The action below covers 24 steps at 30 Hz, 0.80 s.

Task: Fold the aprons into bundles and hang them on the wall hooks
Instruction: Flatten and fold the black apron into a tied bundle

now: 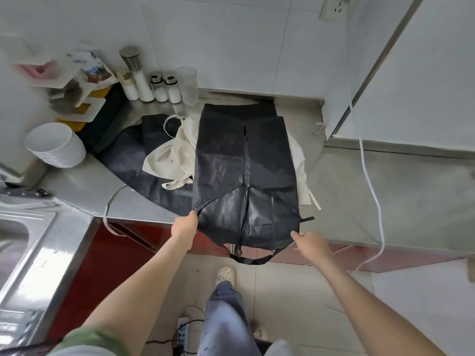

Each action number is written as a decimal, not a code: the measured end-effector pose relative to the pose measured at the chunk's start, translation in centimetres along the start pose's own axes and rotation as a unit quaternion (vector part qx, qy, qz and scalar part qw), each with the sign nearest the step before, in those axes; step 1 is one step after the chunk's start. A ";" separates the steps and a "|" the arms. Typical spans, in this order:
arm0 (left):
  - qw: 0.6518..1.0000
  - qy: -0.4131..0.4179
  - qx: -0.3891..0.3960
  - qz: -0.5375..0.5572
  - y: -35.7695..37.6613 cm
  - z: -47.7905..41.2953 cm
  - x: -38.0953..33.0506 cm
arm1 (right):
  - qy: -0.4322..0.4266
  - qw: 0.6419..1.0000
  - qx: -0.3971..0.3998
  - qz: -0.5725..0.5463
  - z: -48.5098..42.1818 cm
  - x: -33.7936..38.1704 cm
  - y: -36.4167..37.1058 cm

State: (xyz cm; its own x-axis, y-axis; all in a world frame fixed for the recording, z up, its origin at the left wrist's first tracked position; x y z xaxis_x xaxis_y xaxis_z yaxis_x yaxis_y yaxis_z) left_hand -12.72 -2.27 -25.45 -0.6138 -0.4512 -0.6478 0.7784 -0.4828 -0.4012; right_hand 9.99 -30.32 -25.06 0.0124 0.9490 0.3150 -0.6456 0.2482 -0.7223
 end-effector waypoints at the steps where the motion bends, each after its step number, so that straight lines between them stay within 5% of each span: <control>1: 0.998 -0.018 0.042 0.032 0.9 0.3 1.0 | 0.020 0.998 0.047 -0.030 0.2 -0.7 1.0; 5: 0.984 -0.064 0.138 0.087 2.9 1.4 3.0 | 0.020 0.969 0.207 -0.131 1.7 -1.7 4.4; 14: 0.981 0.001 0.188 0.051 2.9 -0.7 4.9 | -0.016 0.936 0.175 -0.305 -0.7 -2.1 5.1; 24: 0.949 -0.004 0.313 0.037 2.9 3.4 6.3 | -0.049 0.931 0.277 -0.235 1.7 -3.4 6.7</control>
State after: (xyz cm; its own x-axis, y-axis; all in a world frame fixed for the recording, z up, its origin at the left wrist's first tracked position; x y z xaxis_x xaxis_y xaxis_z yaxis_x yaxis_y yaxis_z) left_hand -14.76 -9.10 -28.47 -0.5640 -0.5059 -0.6526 0.5897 -0.8000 0.1106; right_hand 4.36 -32.24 -29.96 0.3410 0.7321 0.5897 -0.8808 0.4680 -0.0716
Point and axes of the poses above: each hand's wrist, its own z-axis away from the middle knuckle, its own y-axis out of the palm, x = y × z, the point moved 7 cm from there along -z, towards the middle knuckle, and after that the axes turned 5 degrees about y, right-handed, at the moved point
